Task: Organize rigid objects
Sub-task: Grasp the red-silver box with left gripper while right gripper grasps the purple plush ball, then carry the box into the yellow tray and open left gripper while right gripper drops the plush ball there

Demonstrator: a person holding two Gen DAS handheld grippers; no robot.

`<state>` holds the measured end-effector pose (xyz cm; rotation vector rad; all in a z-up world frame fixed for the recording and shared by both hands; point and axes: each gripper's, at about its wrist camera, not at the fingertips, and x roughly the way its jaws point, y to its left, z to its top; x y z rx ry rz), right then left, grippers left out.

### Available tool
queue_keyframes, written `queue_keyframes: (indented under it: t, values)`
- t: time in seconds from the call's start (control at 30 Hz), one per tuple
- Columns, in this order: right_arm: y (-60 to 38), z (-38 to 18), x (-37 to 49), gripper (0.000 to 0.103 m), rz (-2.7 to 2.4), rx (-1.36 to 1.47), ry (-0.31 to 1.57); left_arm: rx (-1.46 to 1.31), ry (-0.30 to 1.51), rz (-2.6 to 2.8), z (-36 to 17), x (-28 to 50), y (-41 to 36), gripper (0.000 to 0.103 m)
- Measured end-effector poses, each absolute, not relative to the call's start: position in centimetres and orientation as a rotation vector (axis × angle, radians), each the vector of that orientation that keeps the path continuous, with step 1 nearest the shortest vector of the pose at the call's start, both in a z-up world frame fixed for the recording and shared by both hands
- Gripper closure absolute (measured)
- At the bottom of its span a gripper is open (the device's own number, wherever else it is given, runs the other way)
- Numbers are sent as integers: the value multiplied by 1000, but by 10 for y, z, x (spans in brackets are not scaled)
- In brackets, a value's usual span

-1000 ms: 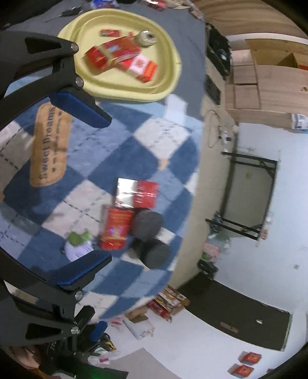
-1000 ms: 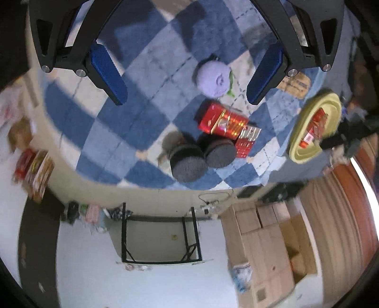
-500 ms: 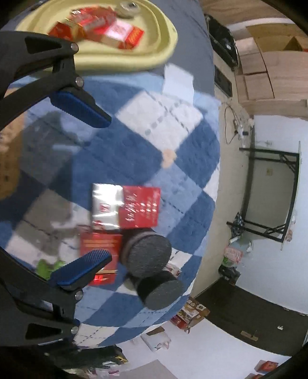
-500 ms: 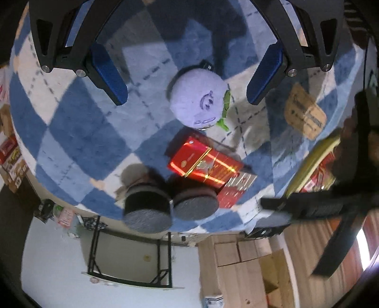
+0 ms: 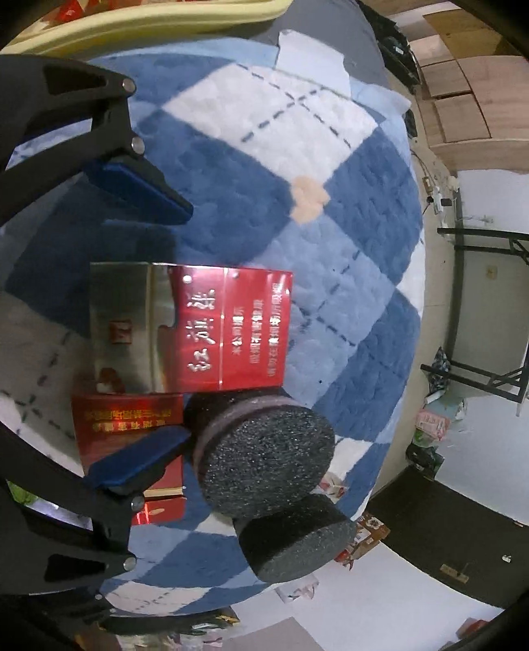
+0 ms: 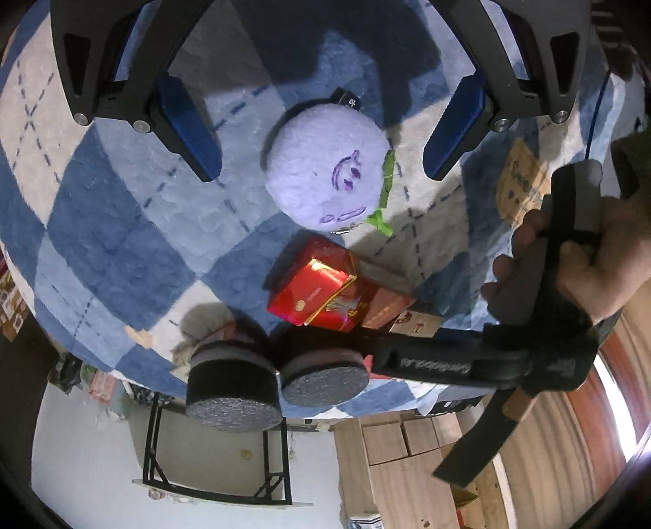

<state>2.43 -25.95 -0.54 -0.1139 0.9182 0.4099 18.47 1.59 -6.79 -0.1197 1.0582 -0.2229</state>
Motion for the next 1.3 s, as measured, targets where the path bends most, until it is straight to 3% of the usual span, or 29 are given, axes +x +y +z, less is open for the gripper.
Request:
queue_keyframes:
  t: [0.03, 0.1, 0.13, 0.3, 0.37, 0.4, 0.47, 0.5, 0.73, 1.03, 1.3]
  values:
    - [-259, -7, 25, 8, 406, -114, 921, -122, 1053, -224, -67, 185, 18, 11]
    - [-260, -11, 27, 13, 398, -116, 923, -126, 1048, -205, -63, 184, 25, 33]
    - [-261, -13, 28, 15, 389, -119, 920, -135, 1052, -207, -62, 184, 29, 36]
    - [-262, -16, 31, 20, 394, -96, 914, -7, 1084, -202, -67, 179, 13, 38]
    - [-259, -16, 31, 29, 408, -101, 908, -4, 1067, -191, -67, 178, 9, 39]
    - [-258, -17, 31, 32, 419, -109, 908, -37, 1069, -179, -66, 178, 12, 45]
    - [-256, -19, 30, 48, 447, -133, 907, -83, 1062, -172, -64, 176, 18, 45]
    - [-255, -18, 29, 50, 461, -141, 900, -84, 1059, -170, -63, 174, 19, 45]
    - [-265, 0, 21, 54, 452, -109, 859, -32, 980, -149, -17, 151, 42, 45]
    - [-272, 45, -14, 55, 450, -113, 747, -39, 870, -76, 72, 93, 132, 45]
    - [-182, 108, -11, 55, 647, -90, 681, -125, 883, 95, 76, 55, 264, 45]
